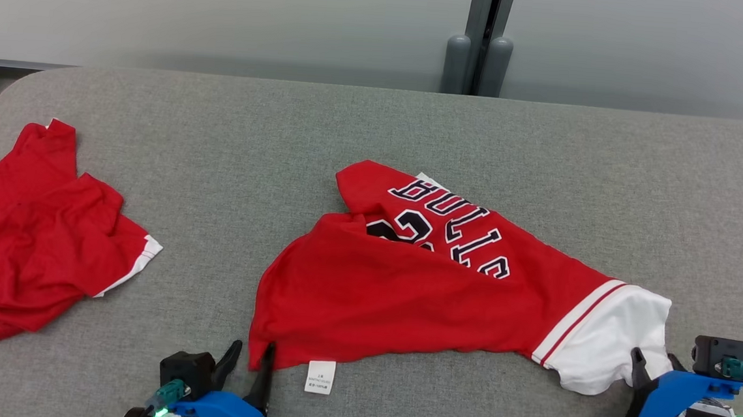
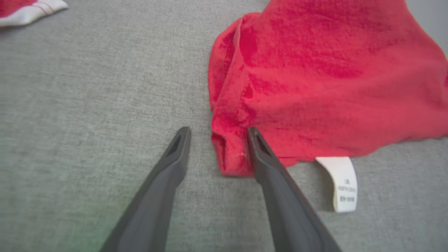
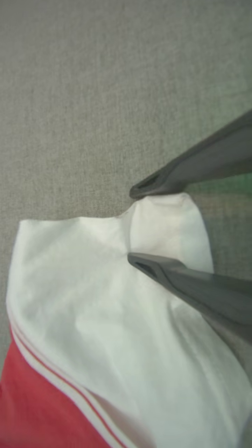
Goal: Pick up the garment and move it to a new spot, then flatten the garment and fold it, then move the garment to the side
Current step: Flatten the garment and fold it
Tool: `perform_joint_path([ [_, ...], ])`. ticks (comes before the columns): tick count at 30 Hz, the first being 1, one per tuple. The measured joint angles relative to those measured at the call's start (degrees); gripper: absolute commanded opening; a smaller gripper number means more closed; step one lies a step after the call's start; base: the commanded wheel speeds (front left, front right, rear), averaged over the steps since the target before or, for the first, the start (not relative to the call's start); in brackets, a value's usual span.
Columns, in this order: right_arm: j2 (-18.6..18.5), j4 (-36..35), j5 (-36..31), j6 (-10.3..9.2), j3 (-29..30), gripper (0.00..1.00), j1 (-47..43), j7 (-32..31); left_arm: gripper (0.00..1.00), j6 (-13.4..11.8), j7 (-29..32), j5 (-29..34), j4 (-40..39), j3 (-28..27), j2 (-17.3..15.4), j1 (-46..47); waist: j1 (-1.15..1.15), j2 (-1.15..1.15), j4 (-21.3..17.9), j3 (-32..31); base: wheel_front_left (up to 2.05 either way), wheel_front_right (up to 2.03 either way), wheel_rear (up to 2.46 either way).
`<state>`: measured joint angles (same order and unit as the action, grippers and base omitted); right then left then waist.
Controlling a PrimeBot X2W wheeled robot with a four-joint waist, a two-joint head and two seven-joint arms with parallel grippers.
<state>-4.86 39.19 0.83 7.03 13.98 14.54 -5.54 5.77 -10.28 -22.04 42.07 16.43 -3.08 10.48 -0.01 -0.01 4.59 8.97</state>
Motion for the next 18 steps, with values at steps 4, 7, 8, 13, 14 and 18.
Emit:
perform_joint_path([
  [4,0.08,0.22,1.27,0.01,-2.56,0.0,-0.02,0.19,0.0,0.53,-1.14,-0.76,0.67,0.79,-0.15,0.27,0.0,0.0,0.01,-0.23,0.0,0.0,0.0],
  [7,0.24,-1.23,4.08,0.05,-3.77,0.0,-0.94,1.46,0.0,1.19,-3.16,-1.83,1.18,1.58,-0.38,0.3,0.01,0.01,-0.23,-0.71,0.0,0.0,0.0],
  [8,0.24,-1.23,4.08,0.05,-3.77,0.0,-0.94,1.46,0.0,1.19,-3.16,-1.83,1.18,1.58,-0.38,0.3,0.01,0.01,-0.23,-0.71,0.0,0.0,0.0],
  [13,1.24,-7.66,9.5,0.41,-3.67,0.0,-2.98,1.65,0.0,1.36,-4.42,-6.22,-1.98,1.52,-0.79,0.98,0.02,0.03,-0.78,-1.75,0.0,0.0,0.0],
  [14,1.19,-9.73,10.06,0.46,-3.82,0.0,-3.31,1.57,0.0,1.43,-4.52,-7.67,-3.8,1.8,-0.86,1.18,0.02,0.03,-0.92,-2.01,0.0,0.0,0.0],
  [18,0.91,-22.43,14.83,0.46,-3.28,0.0,-6.41,-0.3,0.0,1.62,-4.71,-14.12,-14.37,2.83,-3.38,1.22,0.02,0.03,-1.52,-3.19,0.0,0.0,0.0],
])
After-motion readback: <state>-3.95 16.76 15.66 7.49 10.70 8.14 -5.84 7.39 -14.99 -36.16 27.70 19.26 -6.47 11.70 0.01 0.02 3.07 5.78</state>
